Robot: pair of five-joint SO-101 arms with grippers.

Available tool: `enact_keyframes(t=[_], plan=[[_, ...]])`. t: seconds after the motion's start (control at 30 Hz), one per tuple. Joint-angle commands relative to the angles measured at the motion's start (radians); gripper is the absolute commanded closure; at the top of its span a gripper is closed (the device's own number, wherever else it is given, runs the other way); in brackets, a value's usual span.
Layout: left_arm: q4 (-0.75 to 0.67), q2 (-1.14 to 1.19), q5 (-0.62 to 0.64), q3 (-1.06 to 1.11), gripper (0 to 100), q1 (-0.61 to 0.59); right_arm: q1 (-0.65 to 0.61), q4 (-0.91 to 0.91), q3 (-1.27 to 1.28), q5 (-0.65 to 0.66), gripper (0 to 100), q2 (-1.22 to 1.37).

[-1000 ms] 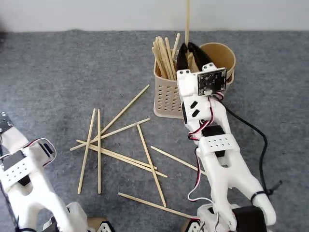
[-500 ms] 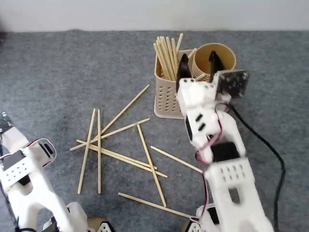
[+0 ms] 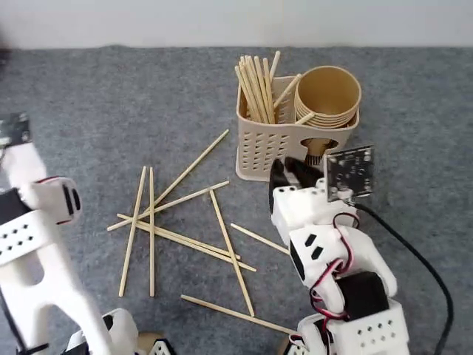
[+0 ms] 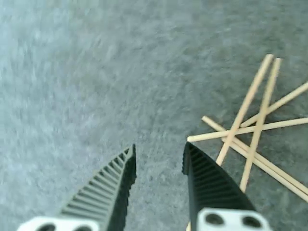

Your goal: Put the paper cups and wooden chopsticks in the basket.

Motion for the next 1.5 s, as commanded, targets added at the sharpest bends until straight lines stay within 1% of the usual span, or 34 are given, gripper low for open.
enact_keyframes(t=[0.0, 0.07, 0.17, 0.27, 0.37, 0.6, 0.83, 1.07, 1.27, 1.37, 1.47], plan=[[-0.017, -0.003, -0.038, -0.061, 84, 0.1, -0.002, -0.008, 0.057, -0.012, 94.3, 0.002], [-0.02, 0.008, -0.038, -0.061, 82, 0.15, -0.002, -0.07, 0.123, -0.014, 94.5, -0.002], [-0.025, 0.077, -0.035, -0.087, 79, 0.224, -0.007, -0.217, 0.25, -0.014, 94.5, -0.001], [-0.023, 0.21, -0.035, -0.153, 79, 0.279, -0.022, -0.375, 0.361, -0.005, 94.5, -0.002], [-0.023, 0.382, -0.038, -0.252, 79, 0.316, -0.035, -0.455, 0.411, -0.005, 94.5, -0.002], [-0.018, 0.75, -0.04, -0.503, 79, 0.364, -0.039, -0.464, 0.422, -0.005, 94.5, -0.002], [-0.017, 0.987, -0.041, -0.659, 79, 0.373, -0.039, -0.464, 0.422, -0.005, 94.5, -0.002], [-0.012, 1.023, -0.04, -0.677, 80, 0.374, -0.035, -0.464, 0.422, -0.005, 94.5, -0.001], [0.006, 1.03, -0.04, -0.677, 93, 0.4, -0.033, -0.464, 0.422, -0.005, 94.5, -0.002], [0.006, 1.036, -0.037, -0.671, 95, 0.42, -0.033, -0.464, 0.423, -0.005, 94.5, -0.002], [0.003, 1.045, -0.037, -0.667, 95, 0.425, -0.033, -0.463, 0.423, -0.005, 94.5, -0.002]])
